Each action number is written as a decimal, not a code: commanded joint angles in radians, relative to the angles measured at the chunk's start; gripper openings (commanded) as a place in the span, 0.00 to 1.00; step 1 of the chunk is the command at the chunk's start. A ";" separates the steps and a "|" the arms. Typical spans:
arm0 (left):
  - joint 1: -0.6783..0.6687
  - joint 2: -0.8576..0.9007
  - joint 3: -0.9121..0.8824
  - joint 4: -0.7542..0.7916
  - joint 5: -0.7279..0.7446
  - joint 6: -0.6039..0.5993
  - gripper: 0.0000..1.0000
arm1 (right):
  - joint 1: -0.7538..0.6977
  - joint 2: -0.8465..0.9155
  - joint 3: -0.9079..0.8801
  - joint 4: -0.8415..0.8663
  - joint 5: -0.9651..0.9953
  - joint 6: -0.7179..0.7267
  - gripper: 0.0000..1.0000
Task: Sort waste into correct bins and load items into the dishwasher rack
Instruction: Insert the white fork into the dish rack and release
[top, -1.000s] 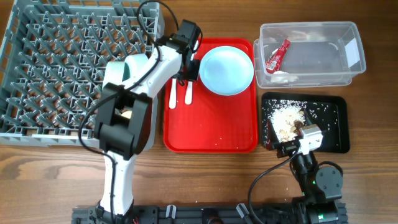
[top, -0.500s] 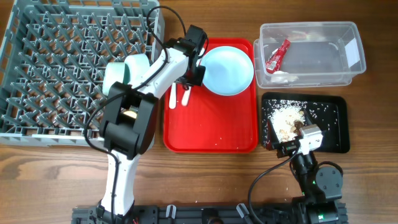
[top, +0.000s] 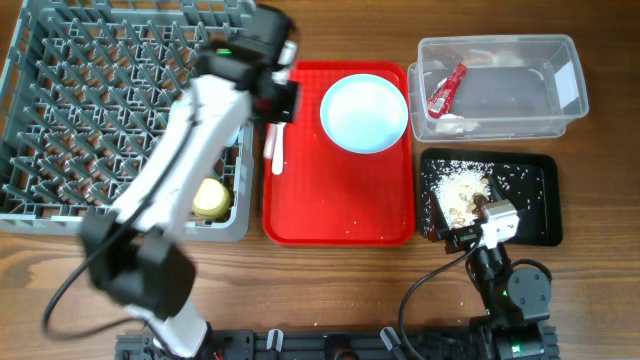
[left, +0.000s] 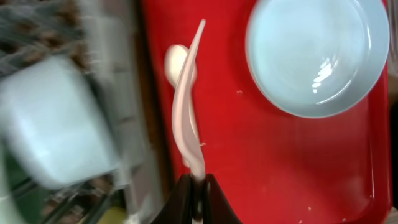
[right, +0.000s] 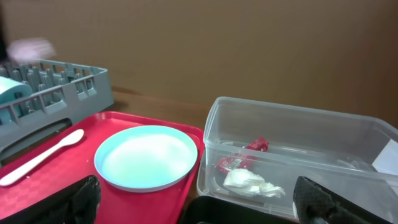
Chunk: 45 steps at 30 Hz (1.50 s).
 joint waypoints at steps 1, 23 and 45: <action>0.140 -0.098 0.017 -0.066 -0.088 0.017 0.04 | -0.005 -0.010 -0.001 0.005 -0.005 -0.008 1.00; 0.530 -0.073 -0.174 0.078 -0.064 0.380 1.00 | -0.005 -0.010 -0.001 0.005 -0.005 -0.008 1.00; -0.021 0.131 -0.073 0.150 -0.055 -0.211 0.60 | -0.005 -0.010 -0.001 0.005 -0.005 -0.008 1.00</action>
